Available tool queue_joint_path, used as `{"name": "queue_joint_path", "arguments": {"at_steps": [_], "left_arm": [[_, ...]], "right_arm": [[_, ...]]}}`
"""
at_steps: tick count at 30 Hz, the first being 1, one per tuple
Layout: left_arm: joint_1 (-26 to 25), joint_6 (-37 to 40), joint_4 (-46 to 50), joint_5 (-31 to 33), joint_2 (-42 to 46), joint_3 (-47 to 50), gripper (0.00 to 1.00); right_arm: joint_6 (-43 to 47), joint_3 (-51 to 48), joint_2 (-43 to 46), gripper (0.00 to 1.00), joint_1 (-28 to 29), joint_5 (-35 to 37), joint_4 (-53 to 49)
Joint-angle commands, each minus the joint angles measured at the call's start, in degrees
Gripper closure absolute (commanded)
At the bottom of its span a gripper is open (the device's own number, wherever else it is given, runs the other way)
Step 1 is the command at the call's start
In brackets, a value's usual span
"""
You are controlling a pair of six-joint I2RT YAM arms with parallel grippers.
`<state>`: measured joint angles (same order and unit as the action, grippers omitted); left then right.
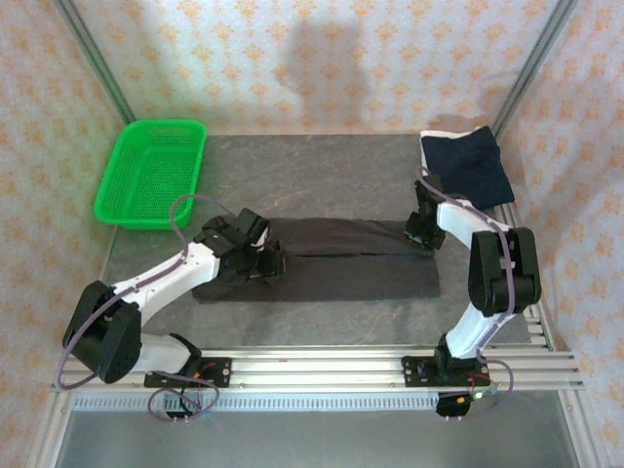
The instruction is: Fold and stack the t-shirts
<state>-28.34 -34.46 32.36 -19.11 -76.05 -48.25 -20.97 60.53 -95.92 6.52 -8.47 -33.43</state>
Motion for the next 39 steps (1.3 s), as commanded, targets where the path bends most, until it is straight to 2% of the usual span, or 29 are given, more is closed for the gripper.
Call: {"name": "queue_joint_path", "arguments": {"at_steps": [1, 3, 5, 10, 15, 16, 19, 20, 24, 27, 30, 37, 38, 39], "left_arm": [[3.55, -0.35, 2.91, 3.72, 3.27, -2.35, 0.38], [5.0, -0.24, 3.69, 9.32, 3.23, -4.54, 0.3], [5.07, 0.87, 3.91, 12.25, 0.04, -7.47, 0.28], [3.88, 3.52, 3.17, 9.6, -13.32, -16.13, 0.3], [2.38, 6.73, 4.69, 10.59, -20.97, -21.2, 0.32], [2.23, 7.12, 4.73, 10.46, -21.61, -21.52, 0.33], [2.1, 7.71, 6.15, 10.07, -22.37, -21.87, 0.49], [2.06, 7.89, 6.35, 10.06, -21.8, -21.37, 0.56], [2.64, 7.32, 8.87, 13.18, -16.39, -18.02, 0.98], [3.47, 4.58, 10.34, 16.72, -9.35, -14.18, 1.0], [3.51, -1.62, 12.2, 21.8, -0.98, -8.35, 1.0], [3.37, -22.11, 10.37, 28.14, 17.4, 11.03, 0.99], [3.38, -24.12, 11.52, 29.58, 19.8, 12.53, 0.96], [3.36, -25.11, 12.6, 30.54, 21.94, 13.42, 0.85]], "right_arm": [[-0.1, -1.8, 6.21, 0.62, 4.2, -0.98, 1.84], [-0.72, -3.14, 8.44, 0.58, 7.63, -1.11, 4.42], [-1.47, -4.07, 9.47, 0.56, 10.15, -1.11, 6.75], [-2.99, -6.09, 7.94, 0.55, 11.05, -4.78, 11.44], [-2.7, -7.47, 6.27, 0.55, 11.05, -2.11, 11.28], [-2.71, -7.62, 6.19, 0.55, 11.04, -1.71, 11.3], [-2.22, -7.62, 5.42, 0.55, 11.03, -0.61, 10.67], [-2.11, -7.47, 5.15, 0.55, 11.05, -0.04, 10.44], [-1.27, -6.45, 4.19, 0.56, 10.96, 2.52, 8.89], [-0.57, -5.32, 3.38, 0.56, 10.86, 3.58, 7.56], [-0.22, -4.82, 2.37, 0.56, 10.86, 3.51, 7.23], [0.38, -3.46, -0.15, 0.56, 10.86, 2.27, 7.23], [0.43, -3.17, -0.56, 0.56, 10.82, 1.94, 7.28], [0.59, -2.76, -0.93, 0.56, 10.83, 1.67, 7.23]]}}
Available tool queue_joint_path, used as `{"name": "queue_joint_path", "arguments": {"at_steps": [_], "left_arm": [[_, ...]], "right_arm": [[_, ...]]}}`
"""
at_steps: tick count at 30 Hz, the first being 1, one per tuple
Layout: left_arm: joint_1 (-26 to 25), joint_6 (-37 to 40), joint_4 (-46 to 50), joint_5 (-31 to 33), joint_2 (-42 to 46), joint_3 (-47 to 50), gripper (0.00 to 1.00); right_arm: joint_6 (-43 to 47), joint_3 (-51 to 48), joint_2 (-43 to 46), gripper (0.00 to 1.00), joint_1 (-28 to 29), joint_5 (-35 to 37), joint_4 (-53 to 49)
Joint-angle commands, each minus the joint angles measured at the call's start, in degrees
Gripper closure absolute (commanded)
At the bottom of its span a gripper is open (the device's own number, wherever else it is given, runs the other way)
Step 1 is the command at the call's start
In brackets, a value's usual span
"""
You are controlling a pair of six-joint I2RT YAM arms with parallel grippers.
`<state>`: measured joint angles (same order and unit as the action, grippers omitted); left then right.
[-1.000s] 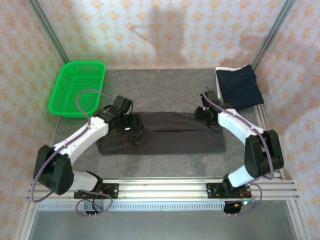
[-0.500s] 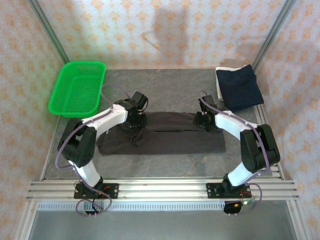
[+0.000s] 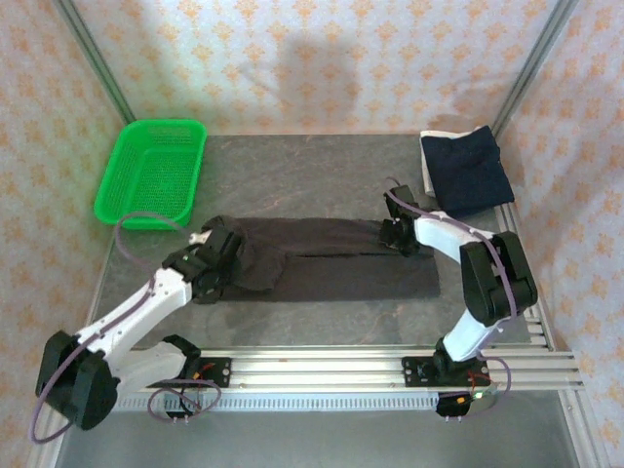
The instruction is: Fold and stack the t-shirts
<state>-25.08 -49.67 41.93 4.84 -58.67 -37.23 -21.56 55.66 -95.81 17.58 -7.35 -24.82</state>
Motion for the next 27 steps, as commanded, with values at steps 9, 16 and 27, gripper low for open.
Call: {"name": "queue_joint_path", "arguments": {"at_steps": [9, 16, 27], "left_arm": [[1.92, -3.57, 3.33, 11.85, 7.31, -2.65, 0.34], [7.07, 9.97, -3.61, 4.97, -22.21, -19.05, 0.28], [18.59, 16.32, -6.35, -1.27, -38.13, -26.3, 0.96]], "right_arm": [[1.95, 4.71, -4.23, 0.56, -0.21, -1.46, -0.75], [1.63, 4.15, -5.09, 0.57, -0.2, -1.36, 0.12], [-0.15, 0.39, -3.06, 0.58, -1.95, 3.91, -2.42]]}}
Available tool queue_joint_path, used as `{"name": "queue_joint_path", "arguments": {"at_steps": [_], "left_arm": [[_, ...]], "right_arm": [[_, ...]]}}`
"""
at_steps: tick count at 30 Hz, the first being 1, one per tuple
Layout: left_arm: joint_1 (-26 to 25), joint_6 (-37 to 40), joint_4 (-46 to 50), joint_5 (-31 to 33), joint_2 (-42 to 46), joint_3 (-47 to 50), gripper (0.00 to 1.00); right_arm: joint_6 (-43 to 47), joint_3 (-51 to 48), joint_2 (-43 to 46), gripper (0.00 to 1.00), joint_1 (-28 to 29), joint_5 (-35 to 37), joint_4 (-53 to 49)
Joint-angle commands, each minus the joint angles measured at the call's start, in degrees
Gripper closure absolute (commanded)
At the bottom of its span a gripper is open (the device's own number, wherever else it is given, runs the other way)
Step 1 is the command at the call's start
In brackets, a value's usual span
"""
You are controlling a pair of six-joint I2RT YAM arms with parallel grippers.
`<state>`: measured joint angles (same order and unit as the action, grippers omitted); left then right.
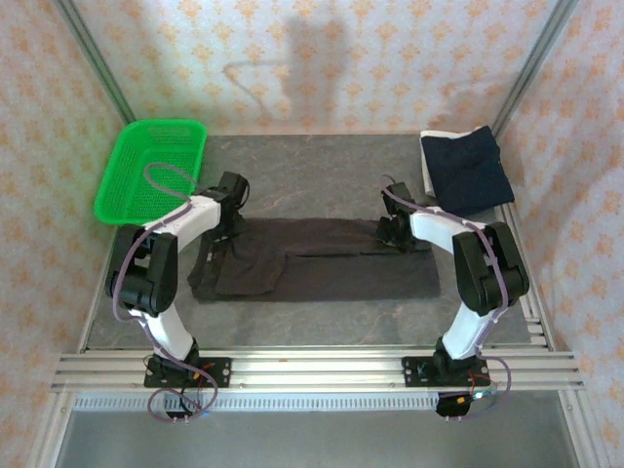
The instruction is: Fold and stack the t-shirts
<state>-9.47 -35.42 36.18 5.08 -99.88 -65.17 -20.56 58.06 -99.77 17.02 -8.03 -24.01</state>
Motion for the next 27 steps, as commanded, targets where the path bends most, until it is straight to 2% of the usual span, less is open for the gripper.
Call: {"name": "queue_joint_path", "arguments": {"at_steps": [1, 5, 6, 7, 8, 9, 14, 16, 19, 22, 25, 27], "left_arm": [[4.34, 1.94, -1.46, -2.3, 4.47, 3.15, 0.99], [6.38, 2.53, -2.41, -2.95, 8.2, 5.75, 0.99], [6.47, 2.6, -1.66, -2.85, 8.14, 5.63, 0.92], [6.4, 2.57, -0.84, -2.73, 7.97, 5.38, 0.78], [6.43, 2.56, 0.06, -2.41, 7.79, 5.11, 0.7], [6.4, 2.5, 0.76, -1.86, 7.89, 5.05, 0.68], [6.27, 2.54, 1.78, -2.44, 12.4, 5.31, 0.41], [5.57, 2.28, 2.25, -1.55, 14.71, 4.89, 0.35], [1.2, 2.4, 2.5, 0.43, 15.62, 2.71, 0.32], [-3.67, 2.5, 1.49, -0.35, 11.82, -0.1, 0.32], [-3.49, 1.65, -2.56, -6.87, 6.21, 0.13, 0.36], [-1.95, 0.75, -5.76, -8.62, 3.72, 2.4, 0.37]], "right_arm": [[-1.39, -2.35, 1.22, 0.58, -1.88, 5.52, -3.62], [-1.98, -3.74, 2.02, 0.59, -4.62, 4.26, -3.57], [-2.01, -3.68, 2.28, 0.59, -4.92, 3.85, -3.74], [-1.97, -3.37, 2.69, 0.59, -5.06, 3.75, -4.23], [-1.9, -2.91, 3.13, 0.59, -5.06, 3.4, -4.91], [-1.86, -2.56, 3.88, 0.59, -5.11, 2.9, -5.37], [-0.59, 0.27, 7.62, 0.57, -4.55, 0.35, -7.43], [-0.15, 1.81, 7.5, 0.56, -4.2, -0.78, -7.46], [0.05, 4.08, 4.96, 0.56, -3.87, -1.85, -6.6], [0.59, 6.48, -0.16, 0.56, -3.9, -0.31, -6.07], [0.26, 8.84, -4.75, 0.57, -5.25, 1.44, -6.82], [-0.27, 9.08, -6.1, 0.57, -6.72, 1.68, -6.67]]}}
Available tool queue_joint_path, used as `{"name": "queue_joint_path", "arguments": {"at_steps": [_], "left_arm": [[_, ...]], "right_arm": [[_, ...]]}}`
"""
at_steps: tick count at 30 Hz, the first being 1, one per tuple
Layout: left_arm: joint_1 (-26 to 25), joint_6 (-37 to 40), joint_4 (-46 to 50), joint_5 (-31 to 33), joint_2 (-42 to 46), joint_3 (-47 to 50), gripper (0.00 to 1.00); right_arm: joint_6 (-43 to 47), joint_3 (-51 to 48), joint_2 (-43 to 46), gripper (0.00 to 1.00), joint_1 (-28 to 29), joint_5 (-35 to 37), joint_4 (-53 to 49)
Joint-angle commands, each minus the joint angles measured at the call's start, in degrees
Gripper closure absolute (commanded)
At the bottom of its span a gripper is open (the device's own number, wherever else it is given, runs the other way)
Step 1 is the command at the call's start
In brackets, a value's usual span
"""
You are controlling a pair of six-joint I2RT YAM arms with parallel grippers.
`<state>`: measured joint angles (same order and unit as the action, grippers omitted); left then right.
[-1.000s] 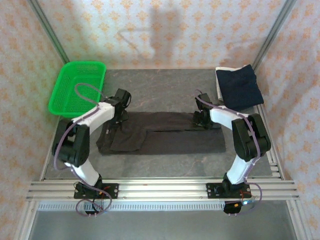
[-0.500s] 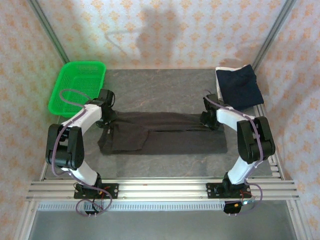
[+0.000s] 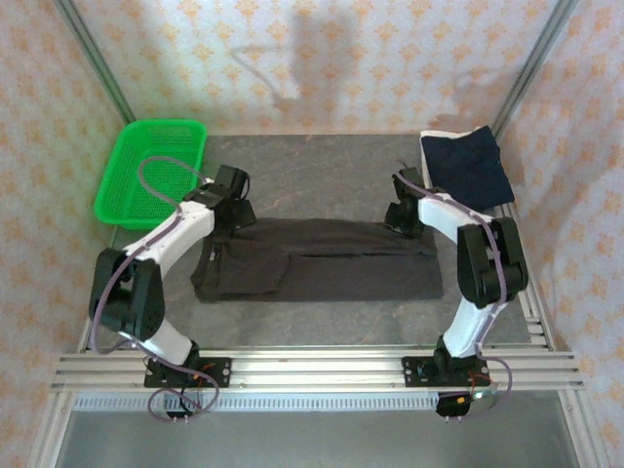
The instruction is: Fold and stack the t-shirts
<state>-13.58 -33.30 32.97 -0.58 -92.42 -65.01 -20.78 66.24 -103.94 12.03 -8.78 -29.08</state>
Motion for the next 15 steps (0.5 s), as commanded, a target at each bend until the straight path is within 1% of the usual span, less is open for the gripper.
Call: {"name": "queue_joint_path", "arguments": {"at_steps": [1, 3, 6, 12, 15], "left_arm": [[3.22, -1.7, -3.72, -3.88, -4.54, 3.41, 0.38], [4.94, -1.94, -4.56, -3.73, -5.24, 4.94, 0.38], [6.14, -1.3, -3.53, -2.17, -5.33, 5.25, 0.38], [6.16, 0.42, 0.27, -0.05, -5.01, 2.24, 0.37], [4.56, 0.17, 2.94, 2.43, -1.73, 1.47, 0.33]], "right_arm": [[-0.35, 0.83, -2.25, 0.57, -2.57, 3.03, -1.91], [-0.48, 0.33, -2.15, 0.57, -3.88, 3.7, -2.12], [0.14, -0.16, -1.71, 0.57, -5.55, 4.76, -2.53], [1.84, 2.85, -0.87, 0.57, -6.93, 7.6, -5.75], [1.46, 2.77, 1.15, 0.57, -6.88, 5.16, -5.59]]}}
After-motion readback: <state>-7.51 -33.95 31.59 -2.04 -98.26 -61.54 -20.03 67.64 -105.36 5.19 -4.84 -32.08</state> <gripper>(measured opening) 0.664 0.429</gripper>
